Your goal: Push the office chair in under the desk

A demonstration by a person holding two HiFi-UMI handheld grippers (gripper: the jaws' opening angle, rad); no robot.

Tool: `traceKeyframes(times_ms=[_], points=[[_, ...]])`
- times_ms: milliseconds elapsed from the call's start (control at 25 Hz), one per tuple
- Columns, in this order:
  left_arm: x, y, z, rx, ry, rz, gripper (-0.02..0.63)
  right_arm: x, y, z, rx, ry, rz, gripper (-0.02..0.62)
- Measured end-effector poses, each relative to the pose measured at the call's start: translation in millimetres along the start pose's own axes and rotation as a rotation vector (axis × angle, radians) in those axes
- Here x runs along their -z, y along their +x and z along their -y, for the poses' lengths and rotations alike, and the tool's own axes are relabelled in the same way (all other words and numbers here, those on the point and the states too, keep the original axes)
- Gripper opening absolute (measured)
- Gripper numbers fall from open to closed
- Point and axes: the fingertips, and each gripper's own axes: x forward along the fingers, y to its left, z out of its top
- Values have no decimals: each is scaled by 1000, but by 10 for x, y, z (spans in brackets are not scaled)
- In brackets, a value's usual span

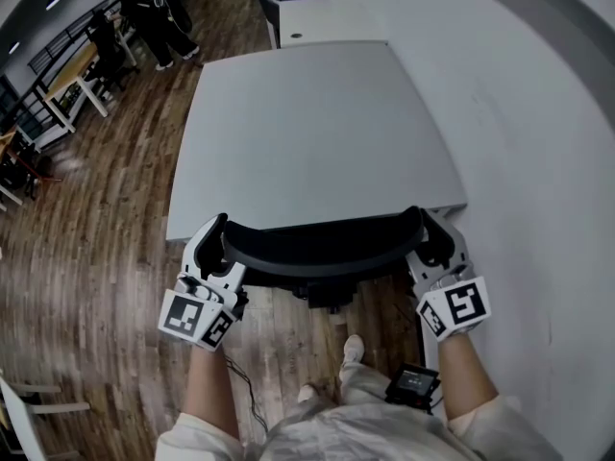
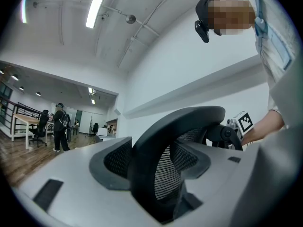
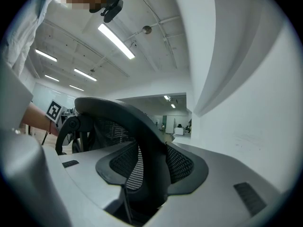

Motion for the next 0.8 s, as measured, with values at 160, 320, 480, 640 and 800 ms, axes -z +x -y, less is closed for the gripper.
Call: traceKeyframes(times_ms=[160,320,480,640,800], points=[[-6,85,-62,2,-5,-1,245,-9,98,44,-6,-6,-12,201],[-9,186,-138,-1,-7,-4,245,-22,217,103,-4,-5,-17,201],[-3,299,-206,-1,-9,-5,245,-17,330,170,-9,-7,-22,201],[-2,446,-292,-1,-11,-8,245,-19,477,262,-6,-1,-26,201],[-15,607,-397,1,-16,-13,247,-35,646,360,2,3,-37,201]])
